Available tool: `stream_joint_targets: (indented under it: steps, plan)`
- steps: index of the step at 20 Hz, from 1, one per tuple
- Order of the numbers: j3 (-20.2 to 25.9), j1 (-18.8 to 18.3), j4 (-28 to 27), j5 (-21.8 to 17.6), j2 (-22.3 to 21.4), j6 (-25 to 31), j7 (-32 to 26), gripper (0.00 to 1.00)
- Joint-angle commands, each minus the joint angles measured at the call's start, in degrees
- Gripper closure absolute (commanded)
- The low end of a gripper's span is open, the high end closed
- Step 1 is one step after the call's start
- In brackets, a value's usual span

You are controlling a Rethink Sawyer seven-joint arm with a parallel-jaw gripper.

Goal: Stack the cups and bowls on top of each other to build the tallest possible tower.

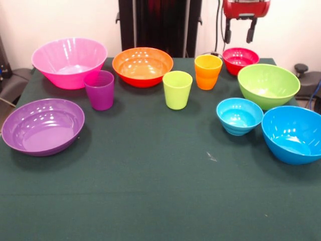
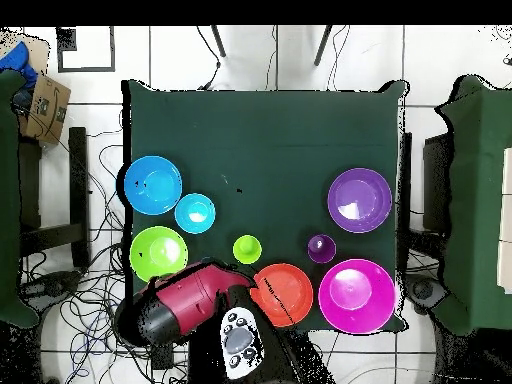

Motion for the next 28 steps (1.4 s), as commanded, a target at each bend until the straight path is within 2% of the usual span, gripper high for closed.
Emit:
stream_joint_targets:
  steps: [1,11,19,28]
  plan:
    - [-1.49,1.91,0.63,3.61,0.98,-1.93,7.76,0.00]
    - [-0.75,1.35,-1.68,4.82,1.37,0.00,4.58,0.00]
    - [-0.96,1.64,-2.86,5.12,2.36,-0.15,4.42,0.00]
    - [-0.31,1.61,-8.12,5.30,4.80,2.60,2.31,0.00]
